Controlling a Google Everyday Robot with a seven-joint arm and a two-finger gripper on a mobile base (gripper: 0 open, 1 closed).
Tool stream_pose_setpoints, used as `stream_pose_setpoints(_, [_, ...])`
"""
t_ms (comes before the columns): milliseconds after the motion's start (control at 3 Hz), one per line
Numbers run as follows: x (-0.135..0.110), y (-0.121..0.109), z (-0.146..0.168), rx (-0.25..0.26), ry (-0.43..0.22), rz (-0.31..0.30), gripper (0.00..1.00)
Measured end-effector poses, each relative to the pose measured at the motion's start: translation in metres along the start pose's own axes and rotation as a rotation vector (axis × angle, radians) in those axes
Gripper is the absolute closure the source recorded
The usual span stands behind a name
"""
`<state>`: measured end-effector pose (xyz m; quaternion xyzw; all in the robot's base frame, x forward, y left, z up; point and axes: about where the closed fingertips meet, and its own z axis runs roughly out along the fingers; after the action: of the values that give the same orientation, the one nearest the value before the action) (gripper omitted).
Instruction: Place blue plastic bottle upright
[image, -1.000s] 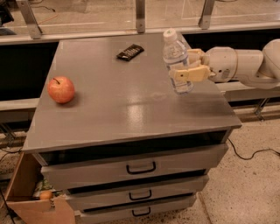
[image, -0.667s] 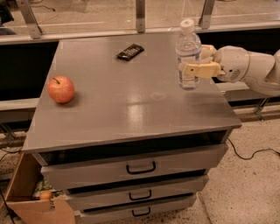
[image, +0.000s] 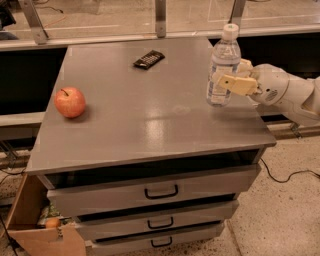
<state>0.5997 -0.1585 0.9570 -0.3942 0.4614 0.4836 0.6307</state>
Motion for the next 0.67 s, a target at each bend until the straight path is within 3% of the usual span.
stream_pose_setpoints(333, [0.0100,-0.0032,-0.0038,-0.002,-0.027,0.052,1.00])
stream_pose_setpoints(667, [0.0198,-0.0060,-0.0050,-0.025,-0.043,0.106,0.84])
